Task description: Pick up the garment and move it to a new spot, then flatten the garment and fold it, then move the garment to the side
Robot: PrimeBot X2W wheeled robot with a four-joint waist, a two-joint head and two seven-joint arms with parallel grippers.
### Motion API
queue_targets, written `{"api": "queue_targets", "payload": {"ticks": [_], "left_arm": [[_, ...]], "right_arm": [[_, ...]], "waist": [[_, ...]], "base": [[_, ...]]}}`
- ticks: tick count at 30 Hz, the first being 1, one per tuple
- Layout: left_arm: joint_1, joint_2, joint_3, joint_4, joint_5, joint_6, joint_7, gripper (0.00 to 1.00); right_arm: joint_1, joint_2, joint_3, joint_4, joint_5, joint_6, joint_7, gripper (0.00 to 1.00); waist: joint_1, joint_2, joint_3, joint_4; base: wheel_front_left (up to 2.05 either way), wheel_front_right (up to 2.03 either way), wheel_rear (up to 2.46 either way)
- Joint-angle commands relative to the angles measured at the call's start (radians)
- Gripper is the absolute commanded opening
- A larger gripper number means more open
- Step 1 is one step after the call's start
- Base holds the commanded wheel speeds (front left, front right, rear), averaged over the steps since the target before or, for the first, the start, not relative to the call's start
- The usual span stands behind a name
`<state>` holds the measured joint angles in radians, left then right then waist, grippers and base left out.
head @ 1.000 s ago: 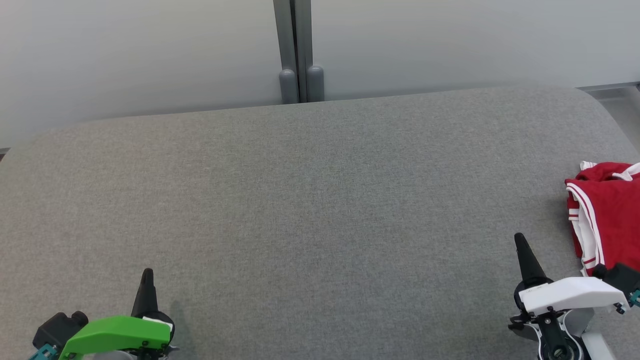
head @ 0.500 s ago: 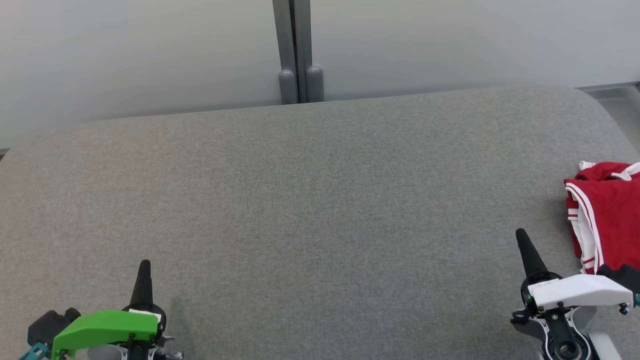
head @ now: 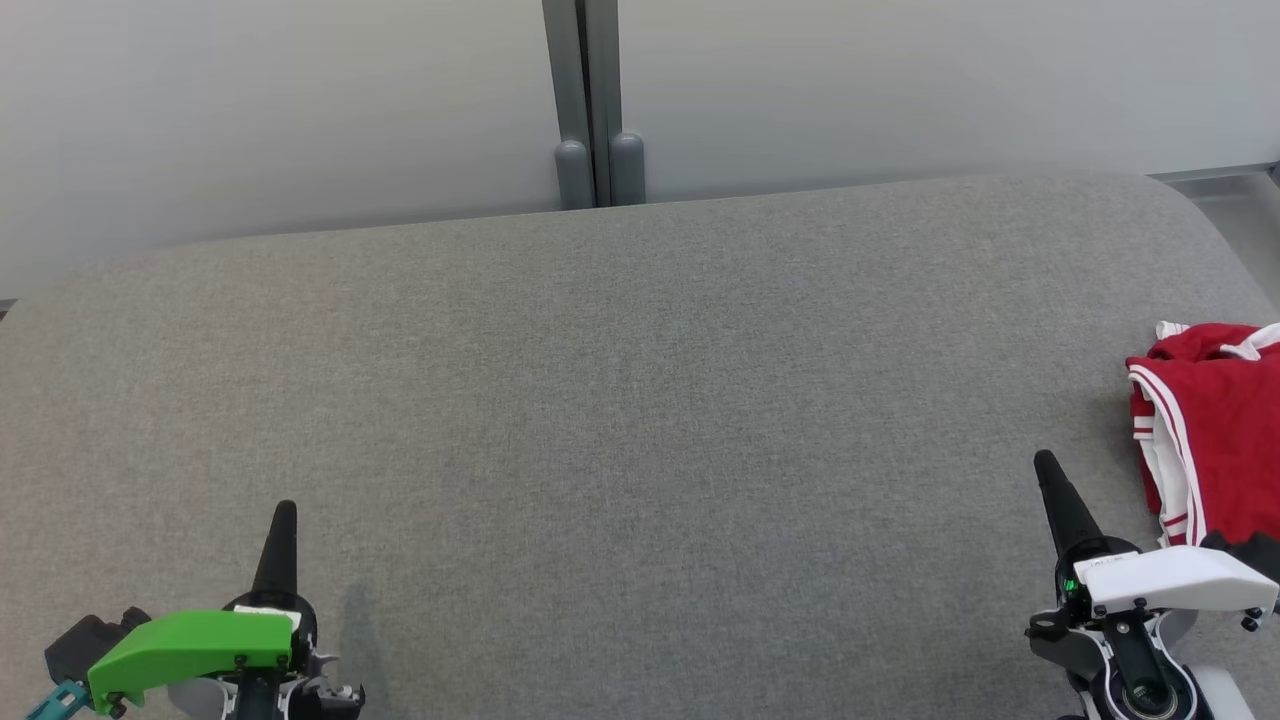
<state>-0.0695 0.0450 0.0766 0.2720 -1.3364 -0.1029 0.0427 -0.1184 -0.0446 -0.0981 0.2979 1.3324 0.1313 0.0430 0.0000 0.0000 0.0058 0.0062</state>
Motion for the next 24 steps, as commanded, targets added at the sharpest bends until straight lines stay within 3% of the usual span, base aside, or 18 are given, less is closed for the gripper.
{"api": "queue_targets", "payload": {"ticks": [1,24], "left_arm": [[-0.019,0.007,0.007,-0.008,-0.025,-0.004,0.004,0.00],[-0.040,0.008,0.030,-0.023,-0.195,-0.023,0.052,0.00]], "right_arm": [[0.004,-0.006,-0.004,-0.013,0.024,-0.001,0.006,0.00],[0.011,-0.007,-0.013,-0.043,0.198,-0.001,0.052,0.00]], "waist": [[0.0000,0.0000,0.000,0.000],[0.0000,0.0000,-0.002,-0.004]], "base": [[0.00,0.00,0.00],[0.00,0.00,0.00]]}}
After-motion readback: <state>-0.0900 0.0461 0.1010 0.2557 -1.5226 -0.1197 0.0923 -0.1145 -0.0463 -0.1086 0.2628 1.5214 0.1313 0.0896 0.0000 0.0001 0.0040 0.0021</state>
